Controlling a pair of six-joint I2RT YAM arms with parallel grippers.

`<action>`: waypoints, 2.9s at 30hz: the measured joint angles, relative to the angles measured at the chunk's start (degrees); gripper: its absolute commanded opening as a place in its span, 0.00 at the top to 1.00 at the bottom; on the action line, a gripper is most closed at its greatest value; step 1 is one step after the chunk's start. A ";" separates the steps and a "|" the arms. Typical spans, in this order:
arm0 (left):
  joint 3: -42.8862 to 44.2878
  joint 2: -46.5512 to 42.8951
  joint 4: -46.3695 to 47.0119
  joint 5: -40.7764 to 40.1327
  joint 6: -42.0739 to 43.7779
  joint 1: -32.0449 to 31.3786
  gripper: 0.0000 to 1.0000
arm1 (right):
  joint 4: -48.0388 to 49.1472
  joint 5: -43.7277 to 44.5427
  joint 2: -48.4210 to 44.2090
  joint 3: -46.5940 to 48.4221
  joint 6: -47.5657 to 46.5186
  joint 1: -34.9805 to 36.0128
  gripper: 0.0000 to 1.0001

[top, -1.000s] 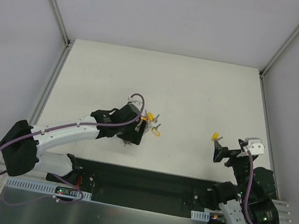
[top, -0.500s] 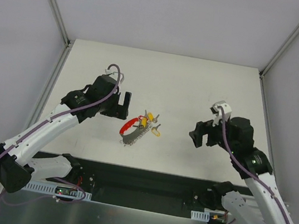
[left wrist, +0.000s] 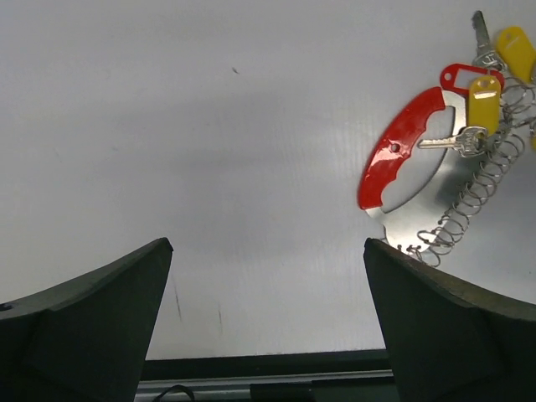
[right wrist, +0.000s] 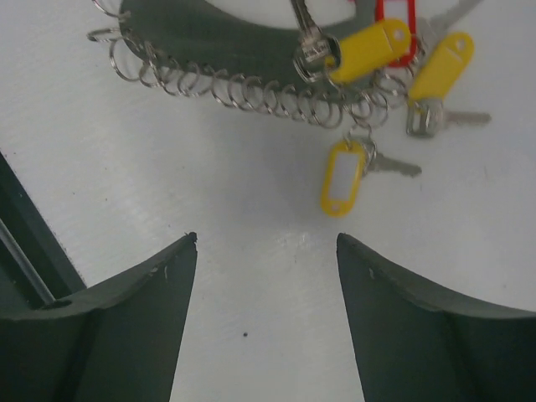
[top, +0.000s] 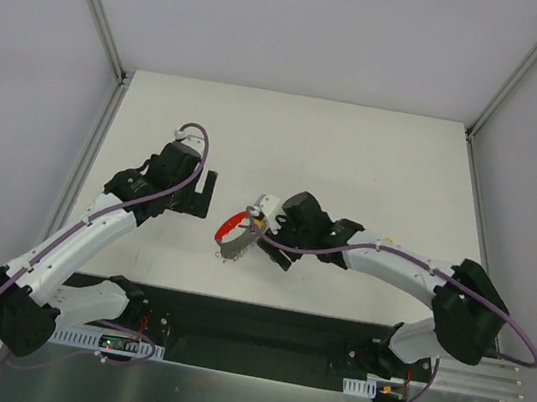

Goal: Put the keys on the keyring

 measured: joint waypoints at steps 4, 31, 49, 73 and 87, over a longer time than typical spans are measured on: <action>-1.09 -3.48 -0.37 -2.58 0.02 3.13 0.01 | 2.60 0.94 8.28 5.51 -4.09 3.63 0.46; -2.75 -8.17 1.84 1.38 -0.26 11.82 0.01 | 3.85 8.26 27.36 18.38 -13.60 5.07 0.83; -2.99 -7.41 2.69 4.11 -0.24 12.20 0.01 | 4.35 6.69 20.83 15.87 -8.44 3.91 0.99; -3.21 -6.82 2.73 5.90 -0.02 12.20 0.01 | 4.39 0.20 20.41 14.08 7.26 -0.52 0.67; -3.48 -6.73 2.73 5.97 -0.02 12.20 0.01 | 5.86 6.64 16.37 10.51 12.20 0.66 0.67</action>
